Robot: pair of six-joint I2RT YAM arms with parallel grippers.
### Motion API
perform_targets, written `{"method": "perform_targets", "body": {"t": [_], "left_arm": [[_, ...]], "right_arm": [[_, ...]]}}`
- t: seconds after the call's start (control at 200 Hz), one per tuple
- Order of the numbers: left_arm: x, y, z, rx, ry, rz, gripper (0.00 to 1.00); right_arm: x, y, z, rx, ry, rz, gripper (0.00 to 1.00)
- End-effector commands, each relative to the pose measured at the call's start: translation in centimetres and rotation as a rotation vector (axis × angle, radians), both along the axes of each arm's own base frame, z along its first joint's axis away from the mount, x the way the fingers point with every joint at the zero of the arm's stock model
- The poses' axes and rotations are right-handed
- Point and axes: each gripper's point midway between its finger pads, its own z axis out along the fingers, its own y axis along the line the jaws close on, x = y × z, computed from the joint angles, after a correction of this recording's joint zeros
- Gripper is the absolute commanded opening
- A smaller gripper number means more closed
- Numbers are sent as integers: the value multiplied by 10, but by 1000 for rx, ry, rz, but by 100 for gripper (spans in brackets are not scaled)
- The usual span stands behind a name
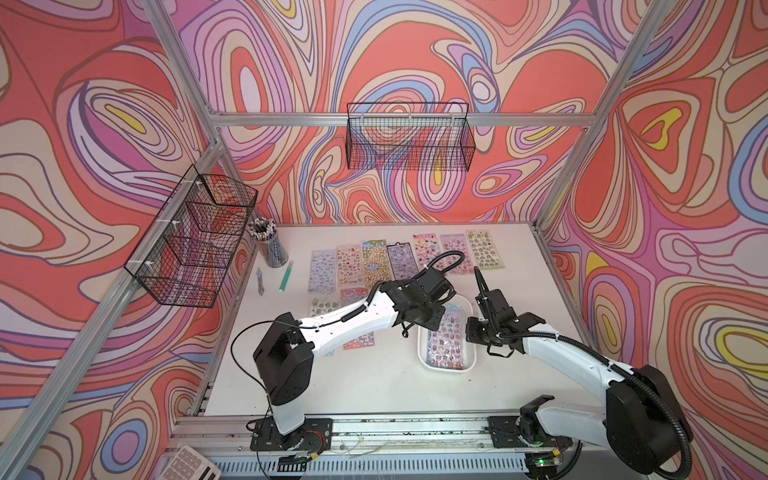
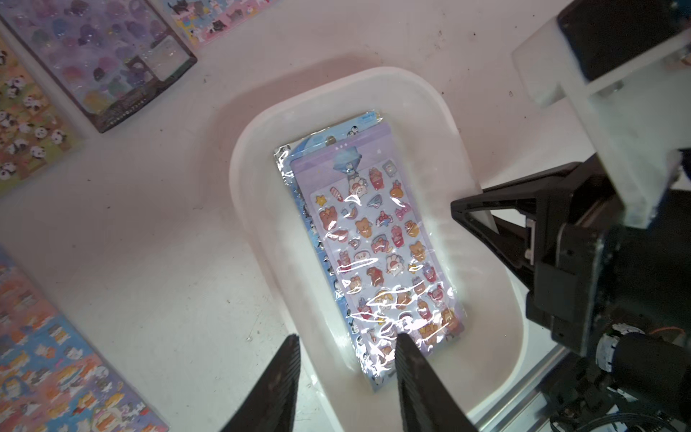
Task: Take the stickers out of the storage box
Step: Pick up the sticker from the storage box.
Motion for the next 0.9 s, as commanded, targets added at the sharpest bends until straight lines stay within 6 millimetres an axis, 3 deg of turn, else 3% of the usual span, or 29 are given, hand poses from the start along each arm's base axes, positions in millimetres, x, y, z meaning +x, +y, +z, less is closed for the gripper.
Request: {"method": "perform_targets", "body": {"t": [0.0,0.601,0.896], "left_arm": [[3,-4,-10,67,-8,22,44],[10,-17,-94,218,122,104,50],[20,-10,-113,290,122,132,51]], "right_arm": [[2,-5,0,2,-19,-26,0],[-2,4,-2,72,-39,-6,0],[-3,6,-1,86,-43,3,0]]}}
